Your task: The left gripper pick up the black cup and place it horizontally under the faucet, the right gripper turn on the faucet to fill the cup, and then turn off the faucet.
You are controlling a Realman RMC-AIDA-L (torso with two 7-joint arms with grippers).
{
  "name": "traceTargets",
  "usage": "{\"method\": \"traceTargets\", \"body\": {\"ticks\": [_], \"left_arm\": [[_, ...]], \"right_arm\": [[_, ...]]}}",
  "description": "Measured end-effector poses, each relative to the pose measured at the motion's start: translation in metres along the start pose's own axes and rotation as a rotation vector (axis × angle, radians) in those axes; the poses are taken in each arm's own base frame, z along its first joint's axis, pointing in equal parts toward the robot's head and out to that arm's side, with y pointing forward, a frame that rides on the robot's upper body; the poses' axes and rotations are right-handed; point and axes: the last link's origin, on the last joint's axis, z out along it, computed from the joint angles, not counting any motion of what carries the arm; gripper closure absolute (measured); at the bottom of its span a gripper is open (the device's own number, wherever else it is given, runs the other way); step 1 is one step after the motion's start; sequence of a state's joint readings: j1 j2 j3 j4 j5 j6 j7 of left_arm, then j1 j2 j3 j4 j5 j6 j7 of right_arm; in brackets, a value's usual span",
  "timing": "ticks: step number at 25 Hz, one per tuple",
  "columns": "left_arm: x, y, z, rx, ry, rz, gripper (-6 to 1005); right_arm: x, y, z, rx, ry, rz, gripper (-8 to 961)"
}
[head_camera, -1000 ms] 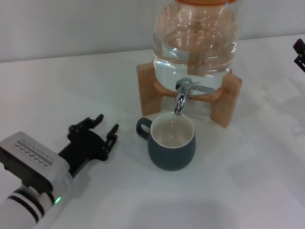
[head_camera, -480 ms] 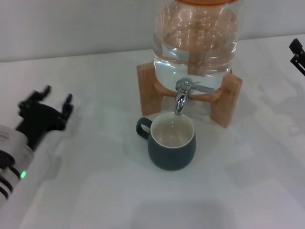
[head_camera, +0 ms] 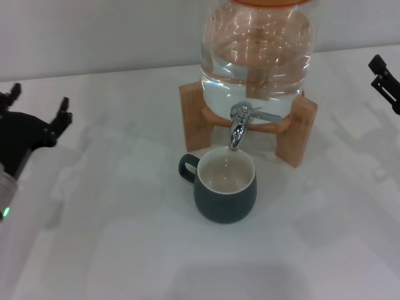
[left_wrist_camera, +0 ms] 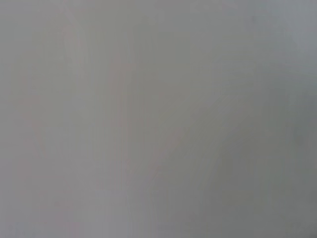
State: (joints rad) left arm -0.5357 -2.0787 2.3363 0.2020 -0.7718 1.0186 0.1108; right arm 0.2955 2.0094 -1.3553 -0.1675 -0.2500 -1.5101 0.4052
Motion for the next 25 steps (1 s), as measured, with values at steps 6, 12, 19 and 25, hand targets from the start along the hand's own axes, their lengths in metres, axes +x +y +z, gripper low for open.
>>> {"method": "traceTargets", "body": {"ticks": [6, 12, 19, 25], "left_arm": [[0.005, -0.026, -0.022, 0.140, 0.101, 0.059, 119], [0.003, -0.047, -0.051, 0.305, 0.154, 0.048, 119], [-0.003, -0.055, -0.063, 0.372, 0.136, 0.015, 119], [-0.006, -0.058, -0.064, 0.390, 0.134, -0.073, 119]], "right_arm": [[0.000, 0.006, -0.002, -0.036, -0.005, 0.009, 85], [-0.002, 0.013, -0.003, -0.084, -0.013, 0.046, 85], [-0.002, 0.018, -0.007, -0.113, -0.017, 0.057, 85], [-0.001, 0.020, -0.009, -0.122, -0.010, 0.062, 85]]}}
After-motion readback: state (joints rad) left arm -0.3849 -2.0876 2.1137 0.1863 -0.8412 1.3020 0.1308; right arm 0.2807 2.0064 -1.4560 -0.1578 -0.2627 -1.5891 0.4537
